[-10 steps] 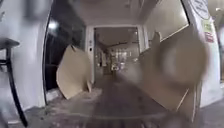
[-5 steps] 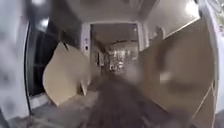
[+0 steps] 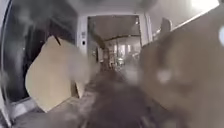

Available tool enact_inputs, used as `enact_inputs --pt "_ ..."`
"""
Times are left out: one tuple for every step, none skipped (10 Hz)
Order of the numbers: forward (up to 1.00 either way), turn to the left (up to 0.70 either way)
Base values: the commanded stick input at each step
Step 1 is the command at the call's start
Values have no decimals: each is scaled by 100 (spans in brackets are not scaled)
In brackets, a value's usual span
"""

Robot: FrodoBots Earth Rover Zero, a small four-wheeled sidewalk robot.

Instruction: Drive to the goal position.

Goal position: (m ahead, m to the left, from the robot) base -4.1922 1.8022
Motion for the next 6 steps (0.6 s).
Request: enact_inputs --pt "70 0" --pt "70 0" --pt "70 0" --pt "70 0" --pt "70 0" --pt "70 0"
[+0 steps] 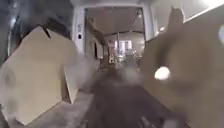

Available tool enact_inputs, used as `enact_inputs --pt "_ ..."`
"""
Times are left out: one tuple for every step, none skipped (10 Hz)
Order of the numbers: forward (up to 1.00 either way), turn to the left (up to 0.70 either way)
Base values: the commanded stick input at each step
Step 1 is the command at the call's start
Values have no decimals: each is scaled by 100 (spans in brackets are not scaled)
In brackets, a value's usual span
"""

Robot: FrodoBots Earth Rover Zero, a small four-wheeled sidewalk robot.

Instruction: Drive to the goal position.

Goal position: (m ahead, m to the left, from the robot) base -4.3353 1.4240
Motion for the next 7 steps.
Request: enact_inputs --pt "70 0" --pt "70 0" --pt "70 12" --pt "70 14" --pt "70 14" --pt "70 10" --pt "70 6"
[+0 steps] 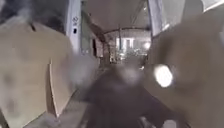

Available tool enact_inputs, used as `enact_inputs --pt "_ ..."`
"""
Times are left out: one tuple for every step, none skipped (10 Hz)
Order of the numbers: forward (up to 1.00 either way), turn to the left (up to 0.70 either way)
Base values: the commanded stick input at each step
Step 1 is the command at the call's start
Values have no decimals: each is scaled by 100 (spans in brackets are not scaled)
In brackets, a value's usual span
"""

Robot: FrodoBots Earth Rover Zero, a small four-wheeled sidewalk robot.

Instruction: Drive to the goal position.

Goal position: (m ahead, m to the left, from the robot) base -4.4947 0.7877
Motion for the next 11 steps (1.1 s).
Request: enact_inputs --pt "70 0" --pt "70 0" --pt "70 0" --pt "70 0" --pt "70 0" --pt "70 0" --pt "70 9" --pt "70 14" --pt "70 14" --pt "70 14" --pt "70 14"
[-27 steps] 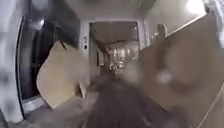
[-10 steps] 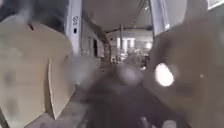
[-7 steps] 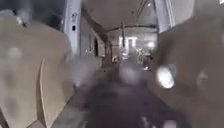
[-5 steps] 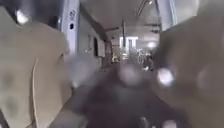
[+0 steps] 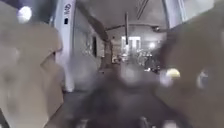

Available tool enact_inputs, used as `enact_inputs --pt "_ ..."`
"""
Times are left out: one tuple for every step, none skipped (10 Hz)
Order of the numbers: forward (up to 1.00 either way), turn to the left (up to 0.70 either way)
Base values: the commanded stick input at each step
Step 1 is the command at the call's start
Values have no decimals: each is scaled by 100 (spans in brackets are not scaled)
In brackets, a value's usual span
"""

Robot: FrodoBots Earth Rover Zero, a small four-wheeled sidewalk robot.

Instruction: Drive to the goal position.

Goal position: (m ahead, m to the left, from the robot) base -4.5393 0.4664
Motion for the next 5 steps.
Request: enact_inputs --pt "70 8" --pt "70 0" --pt "70 0" --pt "70 0" --pt "70 11"
